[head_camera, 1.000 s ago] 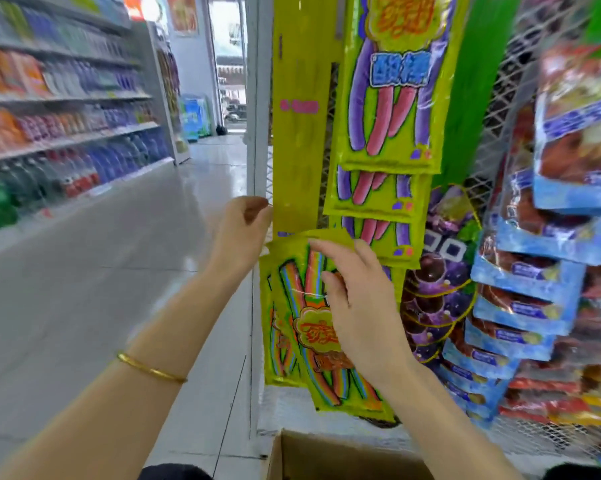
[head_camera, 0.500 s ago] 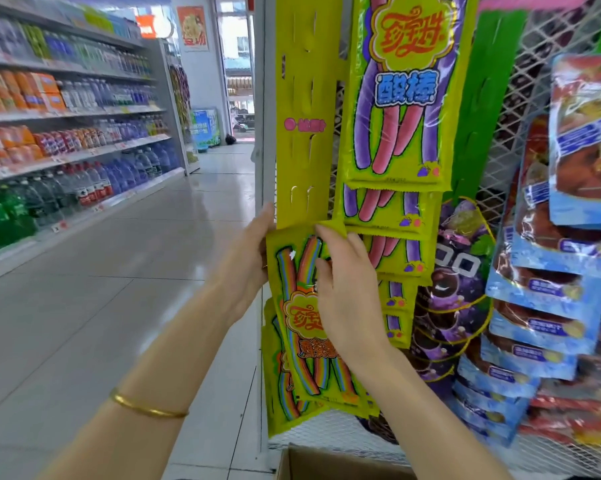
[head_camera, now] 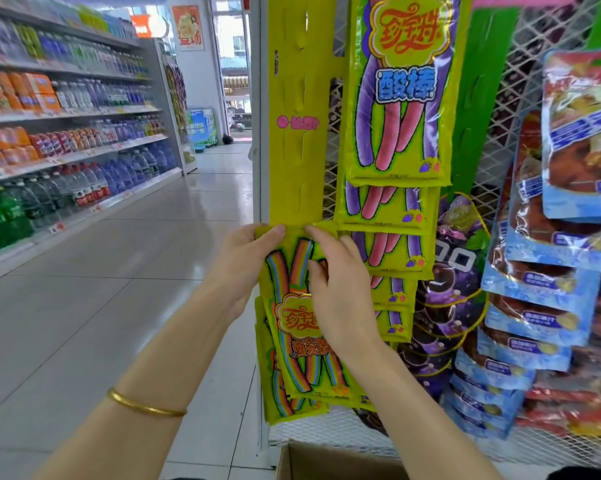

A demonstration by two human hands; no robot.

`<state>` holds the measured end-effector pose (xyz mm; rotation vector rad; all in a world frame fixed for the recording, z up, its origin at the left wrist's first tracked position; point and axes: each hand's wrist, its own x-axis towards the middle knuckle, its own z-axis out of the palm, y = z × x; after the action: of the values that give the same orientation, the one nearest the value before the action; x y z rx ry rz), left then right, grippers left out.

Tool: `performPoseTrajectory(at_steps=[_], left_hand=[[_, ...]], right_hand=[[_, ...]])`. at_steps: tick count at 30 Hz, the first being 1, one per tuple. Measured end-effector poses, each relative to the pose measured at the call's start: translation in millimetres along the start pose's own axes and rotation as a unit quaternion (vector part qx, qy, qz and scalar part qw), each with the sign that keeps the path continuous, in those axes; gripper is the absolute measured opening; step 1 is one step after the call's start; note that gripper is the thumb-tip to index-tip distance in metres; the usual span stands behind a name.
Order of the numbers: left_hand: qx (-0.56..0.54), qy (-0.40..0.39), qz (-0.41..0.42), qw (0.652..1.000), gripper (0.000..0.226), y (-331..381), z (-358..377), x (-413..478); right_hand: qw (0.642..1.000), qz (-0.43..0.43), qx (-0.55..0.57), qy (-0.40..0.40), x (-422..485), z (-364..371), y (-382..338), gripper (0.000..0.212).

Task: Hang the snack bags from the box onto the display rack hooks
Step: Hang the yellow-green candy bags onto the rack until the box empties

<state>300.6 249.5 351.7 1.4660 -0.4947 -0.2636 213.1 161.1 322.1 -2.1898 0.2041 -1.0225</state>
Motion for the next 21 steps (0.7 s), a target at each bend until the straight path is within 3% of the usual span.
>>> performPoseTrajectory(at_steps=[8, 14, 18, 21], left_hand=[[-0.018, -0.010, -0.024, 1.000, 0.027, 1.8, -1.9, 3.3], [-0.015, -0.030, -0.013, 0.999, 0.016, -0.8, -6.0, 2.0], [-0.023, -0.036, 0.006, 0.999, 0.025, -6.8, -10.9, 1.5], [0.022, -0.025, 0.027, 0.999, 0.020, -11.7, -11.1, 1.7]], right_hand=[[1.000, -0.004, 0.019, 0.006, 0.1, 4.1, 11.1, 0.046], [1.000, -0.002, 0.026, 0.002, -7.7, 9.8, 17.6, 0.046], [1.000, 0.007, -0.011, -0.008, -19.2, 16.9, 25.2, 0.050], [0.998, -0.008, -0.063, 0.000, -22.9, 21.8, 27.8, 0.052]])
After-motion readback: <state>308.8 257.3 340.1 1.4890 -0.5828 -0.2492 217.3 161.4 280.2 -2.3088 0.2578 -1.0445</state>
